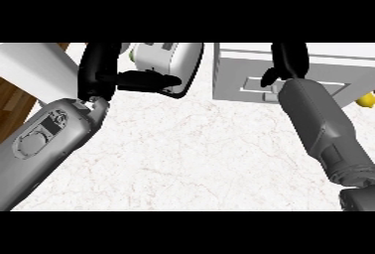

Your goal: Pick up the can, place it into the drawer and close the drawer

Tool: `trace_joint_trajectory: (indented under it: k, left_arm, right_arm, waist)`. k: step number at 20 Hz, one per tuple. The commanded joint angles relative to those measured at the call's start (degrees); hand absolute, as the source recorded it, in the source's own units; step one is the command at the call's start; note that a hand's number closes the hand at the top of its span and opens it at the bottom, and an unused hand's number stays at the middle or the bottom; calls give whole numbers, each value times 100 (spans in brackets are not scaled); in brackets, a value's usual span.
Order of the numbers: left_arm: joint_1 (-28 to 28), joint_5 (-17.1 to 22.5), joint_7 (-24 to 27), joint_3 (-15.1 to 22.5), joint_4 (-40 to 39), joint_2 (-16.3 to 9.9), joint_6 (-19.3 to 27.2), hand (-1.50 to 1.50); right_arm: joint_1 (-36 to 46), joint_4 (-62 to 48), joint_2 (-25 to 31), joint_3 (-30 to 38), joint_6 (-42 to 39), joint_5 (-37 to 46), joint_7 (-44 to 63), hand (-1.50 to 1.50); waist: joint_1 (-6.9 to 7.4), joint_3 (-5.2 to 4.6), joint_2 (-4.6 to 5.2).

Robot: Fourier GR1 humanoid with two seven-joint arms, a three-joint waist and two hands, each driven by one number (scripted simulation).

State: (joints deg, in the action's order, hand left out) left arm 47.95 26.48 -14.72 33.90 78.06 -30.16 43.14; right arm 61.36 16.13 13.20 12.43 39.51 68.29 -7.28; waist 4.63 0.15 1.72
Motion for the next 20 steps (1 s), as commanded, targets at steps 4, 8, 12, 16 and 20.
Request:
trace_joint_trajectory:
  k: [4,8,12,16,20]
  left_arm:
    - [-278,-109,154,-58,38,-14,66,-150]
    - [-524,26,173,-187,179,-145,-112,-150]
    - [-597,-92,196,-148,279,-116,-65,-150]
    - [-836,-183,256,-141,395,-101,73,-150]
    - [-803,-148,127,-393,448,-269,-120,-150]
  right_arm:
    - [461,242,-419,895,-168,-1183,-930,-150]
    - [478,321,-534,1345,-316,-1719,-1325,-150]
    - [679,316,-525,1737,-855,-2230,-1671,-150]
    - [534,430,-715,2346,-1219,-3010,-2120,-150]
    - [922,293,-703,2377,-1296,-3071,-1883,-150]
  waist:
    - [39,17,-3]
    - [29,9,-31]
    - [-66,5,-66]
    - [-147,6,-107]
    - [-171,-7,-96]
